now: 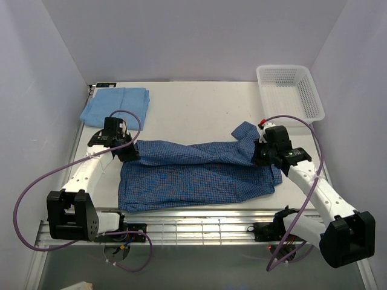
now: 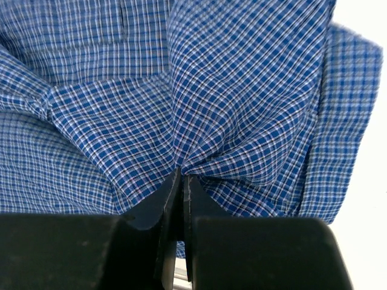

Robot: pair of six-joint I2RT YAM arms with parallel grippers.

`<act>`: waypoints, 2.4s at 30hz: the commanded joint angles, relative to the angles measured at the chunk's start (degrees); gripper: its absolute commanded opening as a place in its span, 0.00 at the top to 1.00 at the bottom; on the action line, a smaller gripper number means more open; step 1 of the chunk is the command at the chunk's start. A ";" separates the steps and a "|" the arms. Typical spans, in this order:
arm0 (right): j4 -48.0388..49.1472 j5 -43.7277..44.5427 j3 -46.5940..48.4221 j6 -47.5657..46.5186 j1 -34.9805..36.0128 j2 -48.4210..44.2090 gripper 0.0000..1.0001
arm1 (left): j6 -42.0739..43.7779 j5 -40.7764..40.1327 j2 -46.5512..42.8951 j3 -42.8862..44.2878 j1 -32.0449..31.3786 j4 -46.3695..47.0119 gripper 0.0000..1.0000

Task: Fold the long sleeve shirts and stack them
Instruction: Fold the shirt

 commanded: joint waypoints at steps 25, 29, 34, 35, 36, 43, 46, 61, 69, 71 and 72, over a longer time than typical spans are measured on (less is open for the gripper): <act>-9.13 6.32 3.61 5.28 -0.09 -4.30 0.17 | -2.76 9.18 1.50 7.48 0.12 -5.71 0.02; -4.29 1.58 2.65 5.81 0.00 -3.08 0.07 | -5.21 9.88 5.87 3.79 0.12 2.36 0.02; -1.73 -3.44 3.08 6.69 0.00 -0.18 0.06 | -7.59 2.41 11.07 2.82 0.04 5.81 0.02; -1.65 -3.26 3.26 6.60 0.00 0.00 0.10 | -7.42 0.84 11.78 2.64 0.12 6.77 0.02; -1.56 -3.17 3.43 6.60 -0.09 0.18 0.10 | -6.98 0.82 13.35 2.29 0.04 7.30 0.02; -1.03 -3.18 4.58 6.25 0.00 0.88 0.10 | -7.94 3.72 19.68 1.50 0.12 12.31 0.25; -0.50 -3.26 4.58 6.34 0.00 1.05 0.10 | -7.68 4.25 19.87 2.46 0.04 12.67 0.45; 0.29 -2.38 3.09 5.81 0.00 1.76 0.10 | -1.45 -12.10 15.56 11.33 3.46 -2.53 1.00; -0.15 -2.03 3.17 4.93 -0.09 2.73 0.10 | 2.78 -4.03 18.64 15.65 7.95 -8.25 1.00; -0.33 -2.21 3.00 5.02 0.00 3.08 0.10 | 4.18 1.16 17.59 14.95 7.95 -8.95 0.94; -0.50 -2.56 2.91 4.93 0.00 3.43 0.10 | 4.45 2.48 16.97 14.51 7.95 -9.04 0.92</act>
